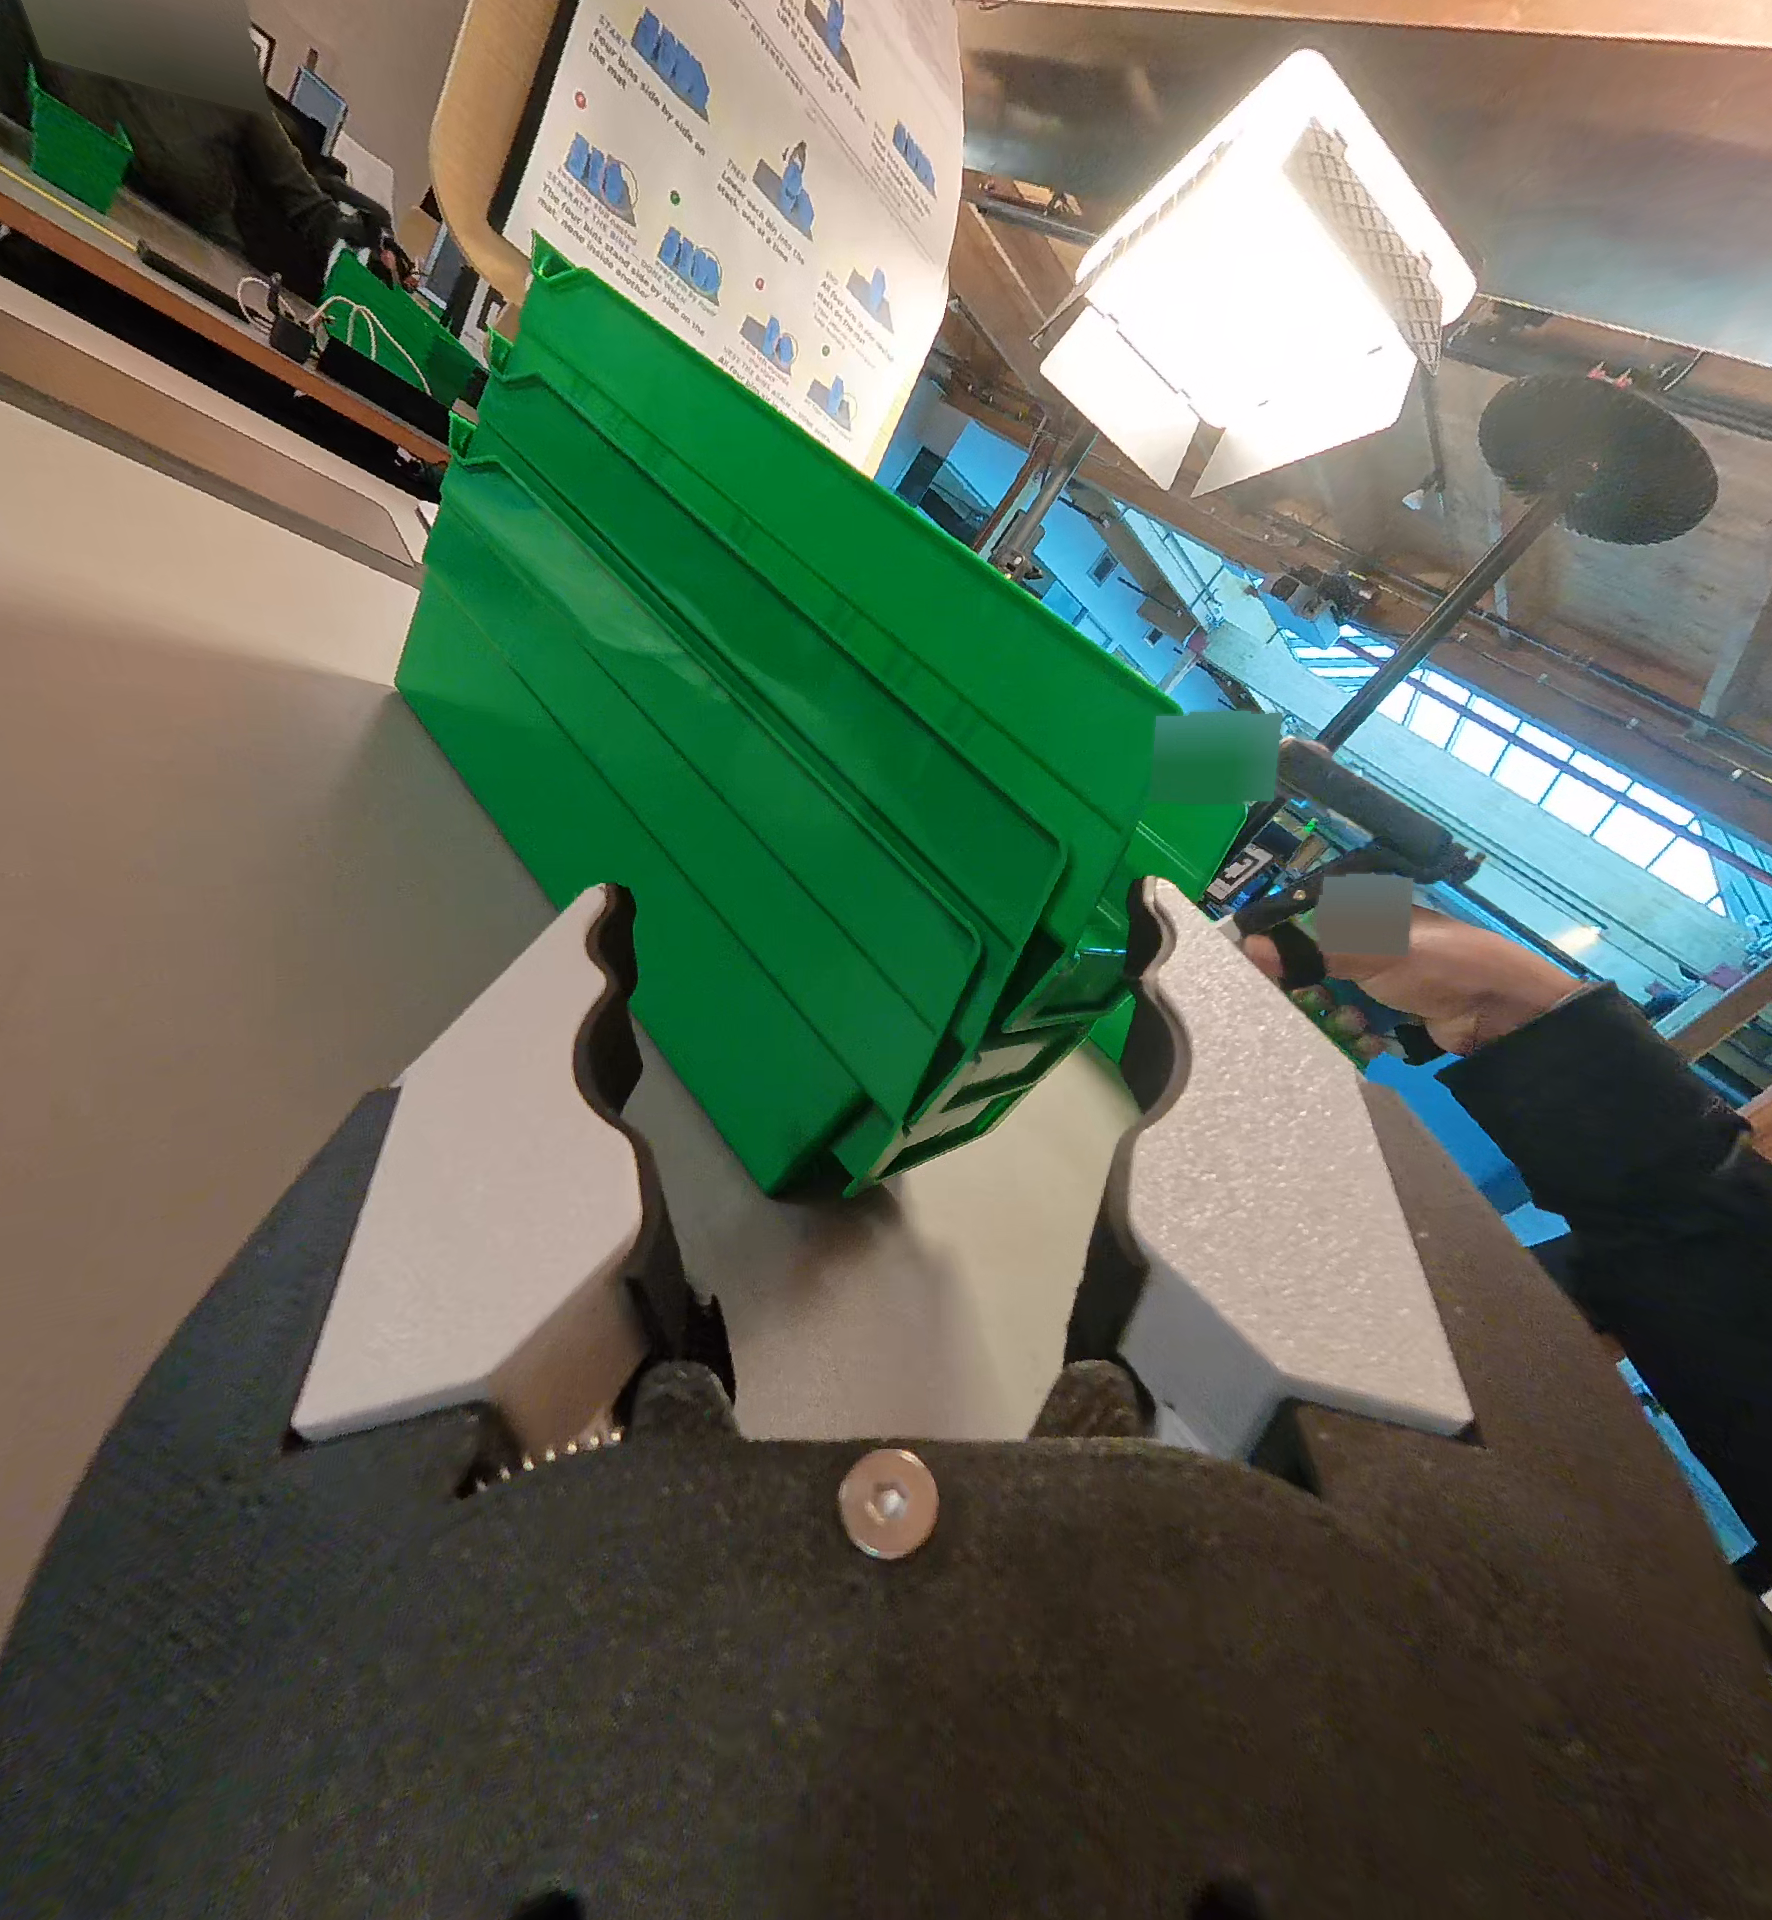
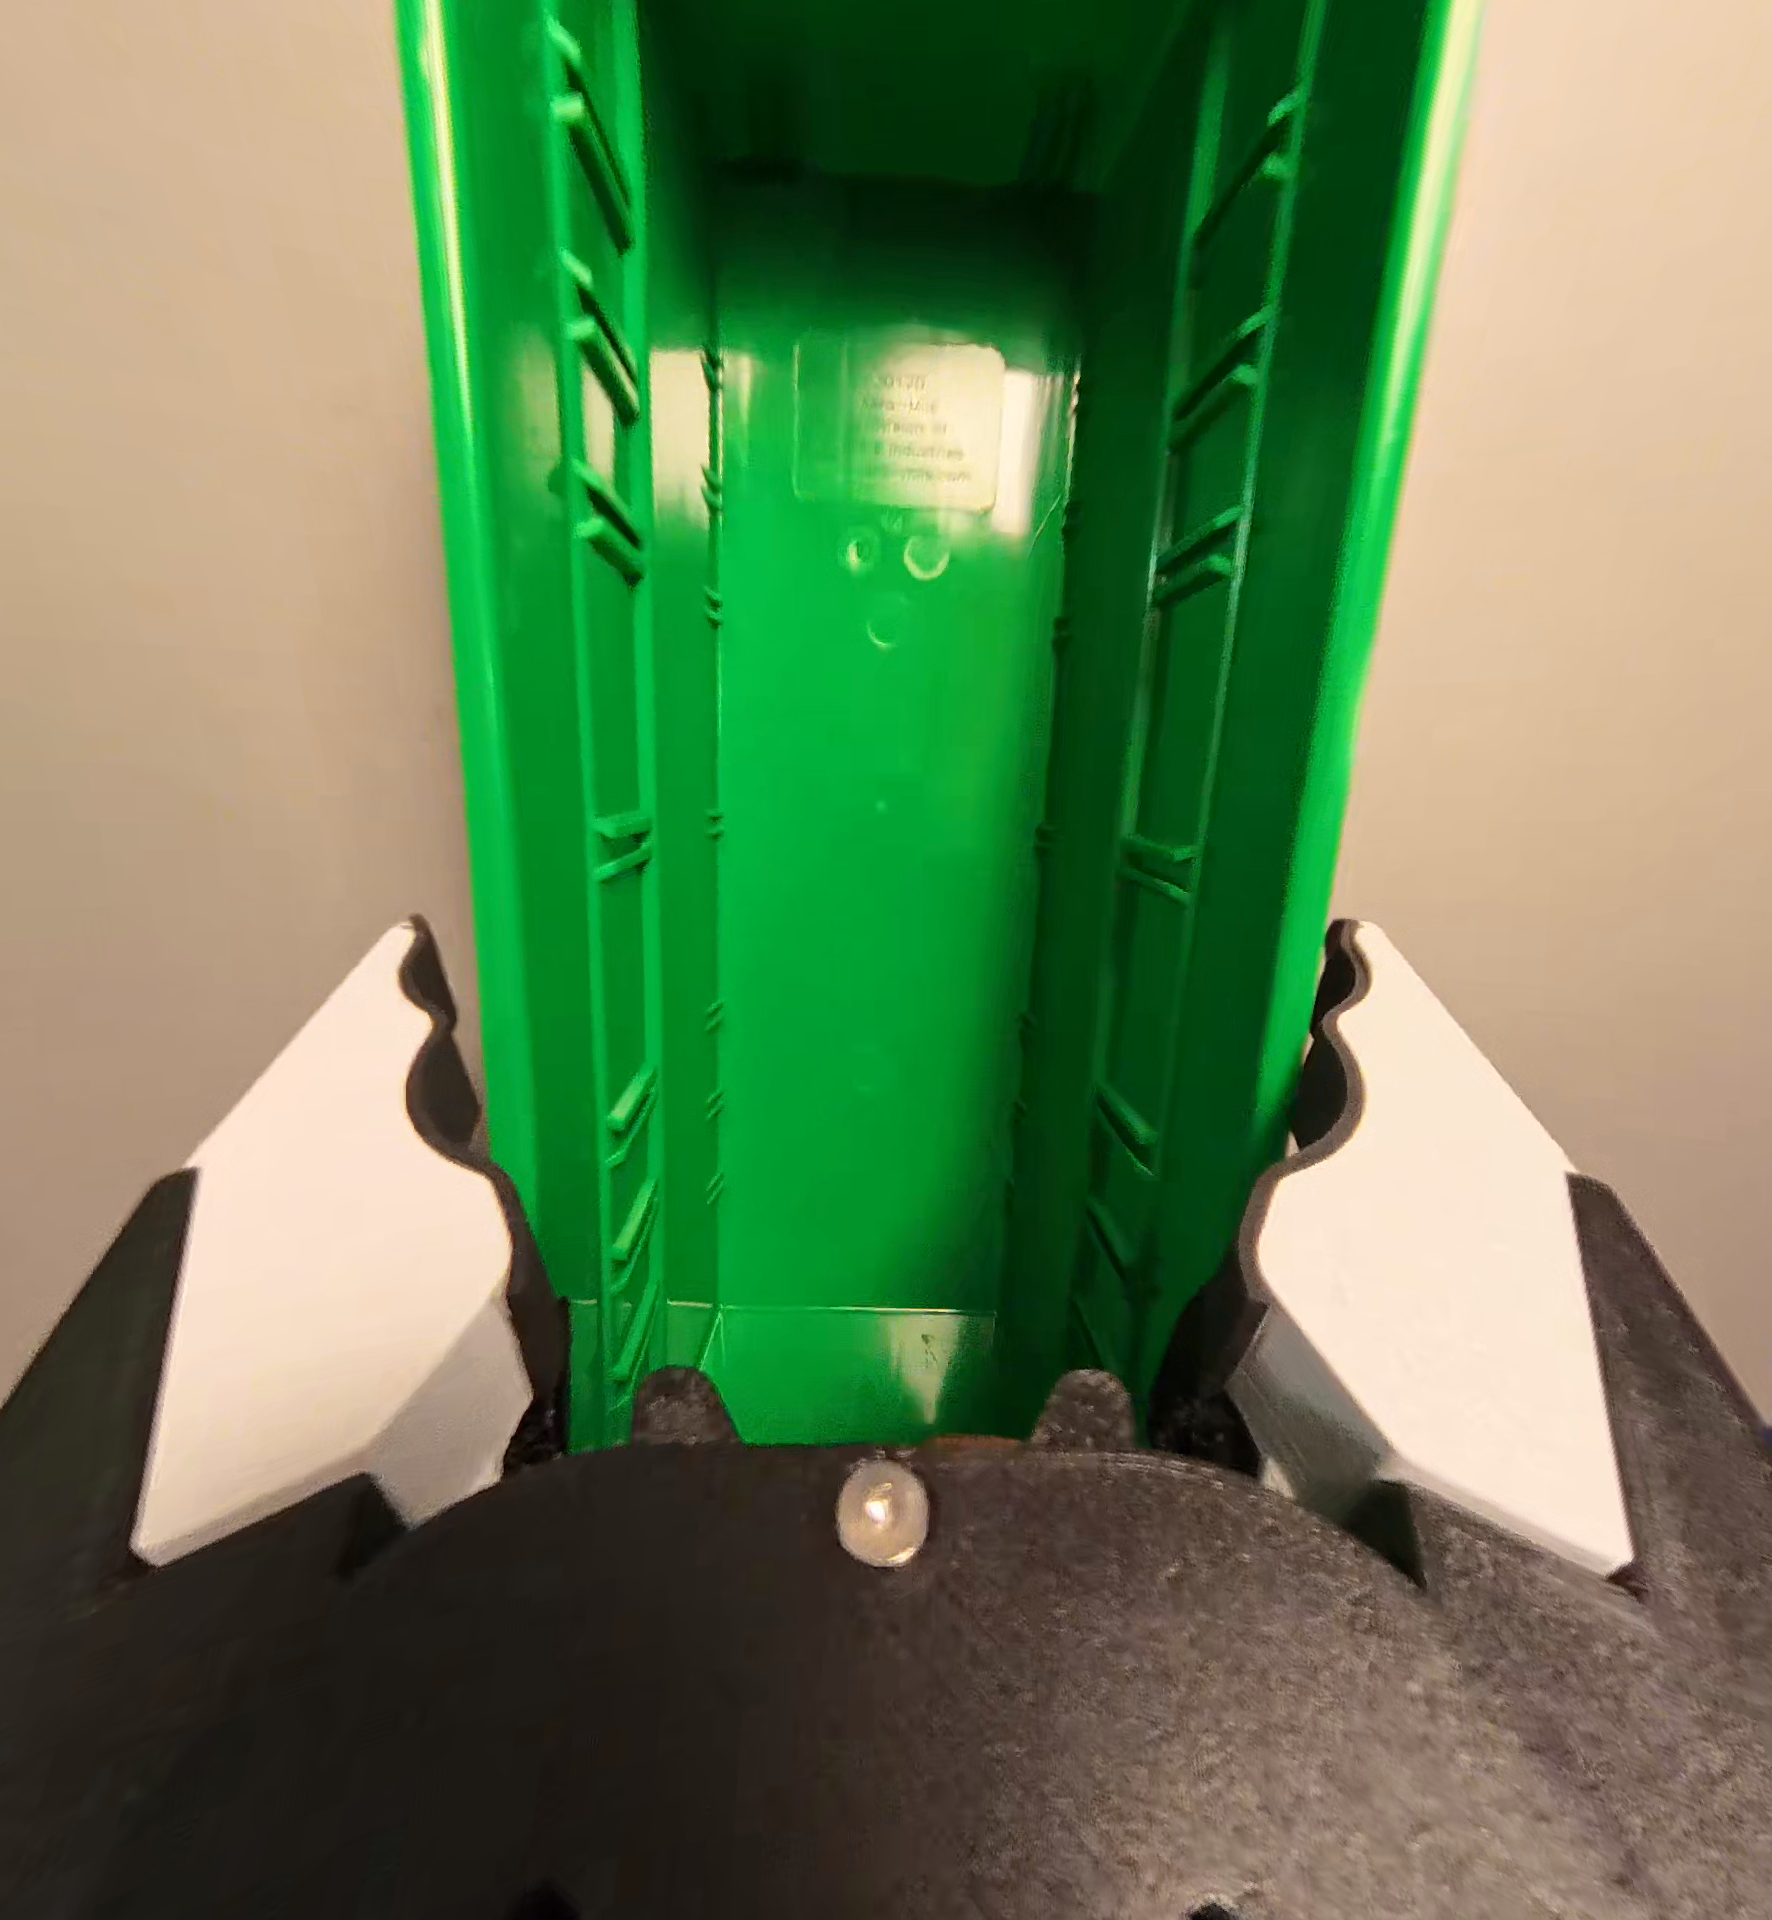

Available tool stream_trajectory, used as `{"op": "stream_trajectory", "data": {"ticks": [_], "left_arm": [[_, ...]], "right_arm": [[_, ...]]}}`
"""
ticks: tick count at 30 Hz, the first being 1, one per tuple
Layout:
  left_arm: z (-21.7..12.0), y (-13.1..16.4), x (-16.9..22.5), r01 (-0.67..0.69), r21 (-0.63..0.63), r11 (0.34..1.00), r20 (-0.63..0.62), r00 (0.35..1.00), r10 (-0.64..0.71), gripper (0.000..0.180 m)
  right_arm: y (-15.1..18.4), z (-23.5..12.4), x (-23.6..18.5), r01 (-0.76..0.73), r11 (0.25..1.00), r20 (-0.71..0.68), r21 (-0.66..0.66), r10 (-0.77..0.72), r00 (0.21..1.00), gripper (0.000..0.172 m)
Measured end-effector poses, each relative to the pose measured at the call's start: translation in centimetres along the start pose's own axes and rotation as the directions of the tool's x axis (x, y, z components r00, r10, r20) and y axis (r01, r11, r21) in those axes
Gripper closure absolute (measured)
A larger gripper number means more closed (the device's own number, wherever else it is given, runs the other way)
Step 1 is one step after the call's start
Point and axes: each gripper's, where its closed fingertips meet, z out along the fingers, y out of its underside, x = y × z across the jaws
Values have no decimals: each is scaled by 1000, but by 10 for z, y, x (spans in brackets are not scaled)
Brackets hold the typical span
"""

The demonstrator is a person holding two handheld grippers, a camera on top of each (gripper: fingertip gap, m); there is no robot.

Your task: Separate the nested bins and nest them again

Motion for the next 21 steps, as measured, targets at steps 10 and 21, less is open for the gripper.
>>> {"op": "stream_trajectory", "data": {"ticks": [10, 21], "left_arm": [[0, 0, 0, 0, 3, 1000, -3, 1000, 0, 87], [0, -1, 0, 1, 3, 1000, -1, 1000, -1, 87]], "right_arm": [[0, -7, -9, -9, 1000, 72, 4, 9, 997, 51], [-32, -63, -53, 18, 985, 190, 174, -51, 980, 57]]}}
